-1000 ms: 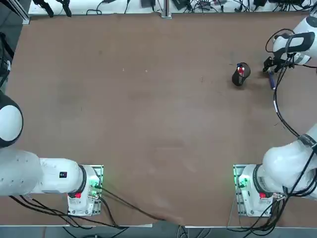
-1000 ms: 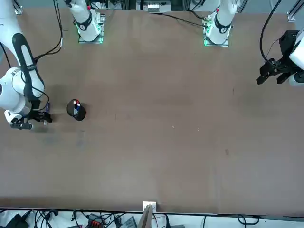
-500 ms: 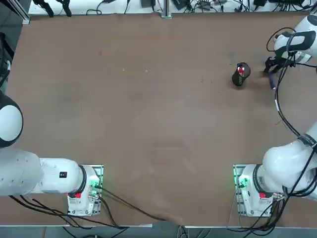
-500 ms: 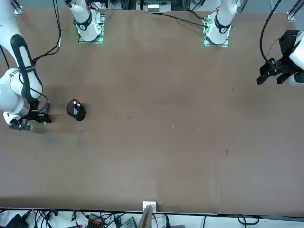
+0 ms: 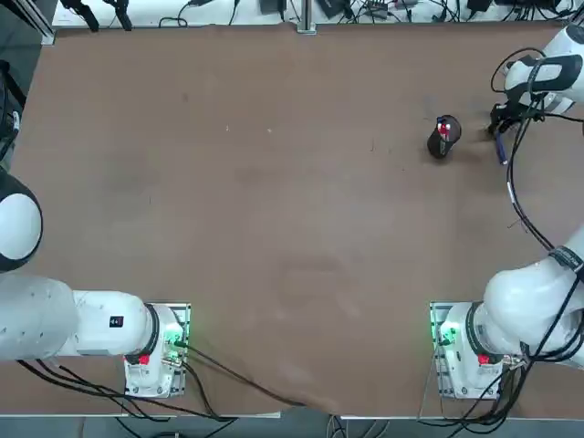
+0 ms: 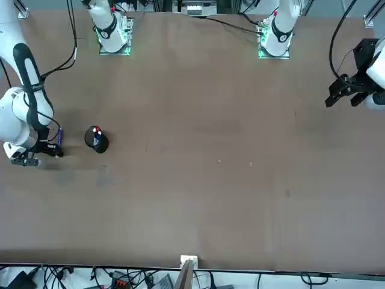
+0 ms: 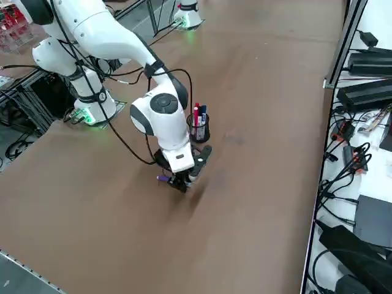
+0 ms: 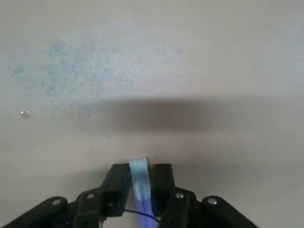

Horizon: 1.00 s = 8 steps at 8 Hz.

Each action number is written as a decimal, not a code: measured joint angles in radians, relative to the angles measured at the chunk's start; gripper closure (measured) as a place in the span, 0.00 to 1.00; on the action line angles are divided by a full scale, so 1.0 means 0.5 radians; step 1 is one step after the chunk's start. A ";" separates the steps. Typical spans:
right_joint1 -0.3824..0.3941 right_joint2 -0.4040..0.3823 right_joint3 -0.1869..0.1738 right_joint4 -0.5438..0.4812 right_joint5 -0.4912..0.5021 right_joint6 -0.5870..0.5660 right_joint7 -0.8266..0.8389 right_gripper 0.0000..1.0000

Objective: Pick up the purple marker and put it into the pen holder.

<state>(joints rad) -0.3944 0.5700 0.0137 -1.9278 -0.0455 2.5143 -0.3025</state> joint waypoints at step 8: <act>0.001 -0.053 0.037 0.090 0.000 -0.298 -0.014 0.82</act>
<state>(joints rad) -0.3936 0.5432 0.0323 -1.8827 -0.0454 2.3656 -0.3097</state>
